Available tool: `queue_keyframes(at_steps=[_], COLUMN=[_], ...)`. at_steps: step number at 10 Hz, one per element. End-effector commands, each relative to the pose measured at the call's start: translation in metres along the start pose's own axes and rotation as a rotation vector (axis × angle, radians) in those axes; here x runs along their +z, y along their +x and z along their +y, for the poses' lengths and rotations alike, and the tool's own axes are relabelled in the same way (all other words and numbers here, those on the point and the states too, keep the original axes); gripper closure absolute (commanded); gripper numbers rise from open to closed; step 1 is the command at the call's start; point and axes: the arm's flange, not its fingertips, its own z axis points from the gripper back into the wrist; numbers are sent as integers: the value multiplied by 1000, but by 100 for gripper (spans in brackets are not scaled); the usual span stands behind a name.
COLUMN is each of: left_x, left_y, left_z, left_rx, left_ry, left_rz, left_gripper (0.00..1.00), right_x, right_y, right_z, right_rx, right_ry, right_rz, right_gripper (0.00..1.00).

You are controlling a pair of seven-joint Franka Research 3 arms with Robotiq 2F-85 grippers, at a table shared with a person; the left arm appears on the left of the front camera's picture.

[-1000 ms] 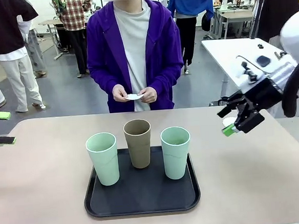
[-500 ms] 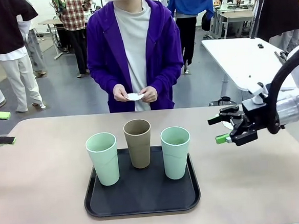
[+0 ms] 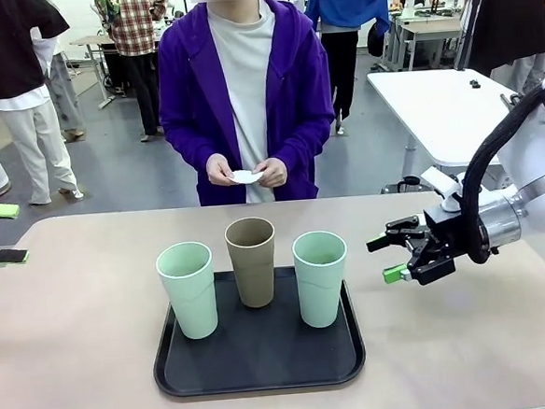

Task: Place coasters on the table and set cups on them.
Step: Pick up one Reusable plastic cup and place it on a coaster set by the human.

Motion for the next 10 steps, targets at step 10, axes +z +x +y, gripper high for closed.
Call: queue_keyframes(at_steps=[10], left_x=[2], left_y=[0], left_z=[0], left_rx=[-13], left_ry=[-8], left_rz=[-6], left_gripper=[0], right_x=[-29], right_y=[-19], right_z=[-16], right_rx=[19], right_ry=[43], right_rz=[-166], right_gripper=[0])
